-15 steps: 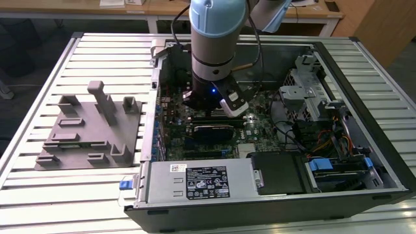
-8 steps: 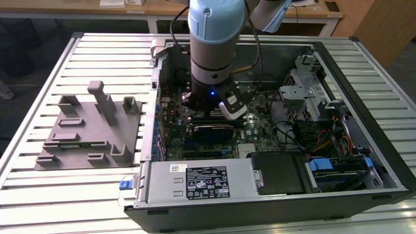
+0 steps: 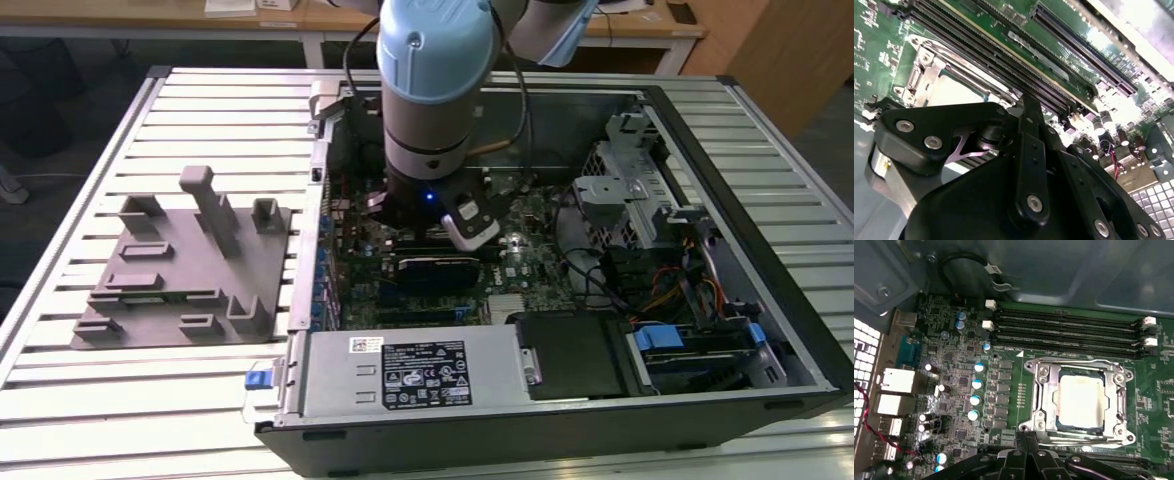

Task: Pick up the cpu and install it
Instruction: 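Install the second cpu locking lever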

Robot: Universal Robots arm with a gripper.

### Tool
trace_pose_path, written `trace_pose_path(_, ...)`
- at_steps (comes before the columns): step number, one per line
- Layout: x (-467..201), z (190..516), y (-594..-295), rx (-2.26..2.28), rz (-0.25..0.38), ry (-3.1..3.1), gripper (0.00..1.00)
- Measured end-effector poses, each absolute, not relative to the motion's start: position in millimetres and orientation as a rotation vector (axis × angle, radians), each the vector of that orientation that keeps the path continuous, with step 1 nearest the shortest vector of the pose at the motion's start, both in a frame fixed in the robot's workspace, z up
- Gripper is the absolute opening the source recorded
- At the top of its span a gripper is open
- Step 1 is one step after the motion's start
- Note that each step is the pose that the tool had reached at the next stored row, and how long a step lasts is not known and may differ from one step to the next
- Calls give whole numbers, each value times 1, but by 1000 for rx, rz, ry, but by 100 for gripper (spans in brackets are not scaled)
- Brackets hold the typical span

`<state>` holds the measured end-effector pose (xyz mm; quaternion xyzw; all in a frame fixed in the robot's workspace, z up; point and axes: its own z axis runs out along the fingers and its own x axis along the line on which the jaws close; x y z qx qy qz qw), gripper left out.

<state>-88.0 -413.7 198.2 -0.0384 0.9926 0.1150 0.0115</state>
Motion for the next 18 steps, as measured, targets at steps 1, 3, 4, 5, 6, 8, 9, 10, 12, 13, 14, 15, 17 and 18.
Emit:
trace_pose_path(1,-89,198,-414,-118,365,3095,11)
trace_pose_path(3,-90,197,-414,-115,378,3093,11)
trace_pose_path(4,-90,196,-414,-113,385,3092,11)
trace_pose_path(5,-90,195,-414,-111,389,3091,11)
trace_pose_path(6,-90,195,-414,-109,393,3090,11)
trace_pose_path(8,-90,193,-414,-105,400,3089,11)
trace_pose_path(9,-90,193,-414,-103,402,3088,11)
trace_pose_path(10,-90,193,-414,-101,404,3088,11)
trace_pose_path(12,-90,192,-414,-98,408,3087,11)
trace_pose_path(13,-90,191,-414,-97,408,3087,11)
trace_pose_path(14,-90,190,-414,-97,408,3087,11)
trace_pose_path(15,-90,190,-414,-97,408,3087,11)
trace_pose_path(17,-90,190,-414,-96,407,3087,11)
trace_pose_path(18,-90,190,-414,-96,408,3087,11)
